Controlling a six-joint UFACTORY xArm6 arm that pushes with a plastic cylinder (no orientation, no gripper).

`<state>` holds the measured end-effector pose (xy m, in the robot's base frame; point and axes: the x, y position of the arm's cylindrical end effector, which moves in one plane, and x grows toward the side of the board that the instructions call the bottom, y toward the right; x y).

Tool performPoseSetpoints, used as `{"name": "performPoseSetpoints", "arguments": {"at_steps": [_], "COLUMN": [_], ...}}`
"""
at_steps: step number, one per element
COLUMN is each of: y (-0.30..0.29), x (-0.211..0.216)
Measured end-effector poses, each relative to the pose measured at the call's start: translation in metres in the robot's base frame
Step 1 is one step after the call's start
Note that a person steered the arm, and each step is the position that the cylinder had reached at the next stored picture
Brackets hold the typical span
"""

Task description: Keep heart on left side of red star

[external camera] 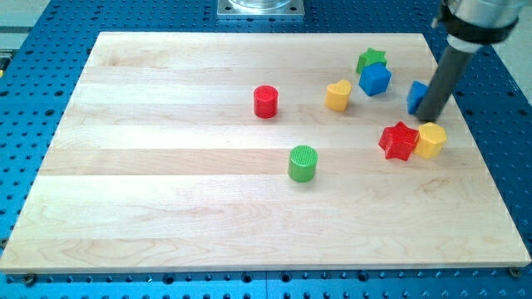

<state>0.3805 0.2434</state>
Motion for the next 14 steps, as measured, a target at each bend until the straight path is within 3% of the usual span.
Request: {"name": "performPoseSetpoints", "arguments": {"at_steps": [1,2,7,9,10,11,12,13,14], "y": [-0.024,-0.076,-0.057,-0.127,-0.166,-0.187,-0.188,-0.131,-0.127], "x": [-0.013,0.021,0.043,0.025,0.046,0.019,-0.046,-0.069,-0.018]}}
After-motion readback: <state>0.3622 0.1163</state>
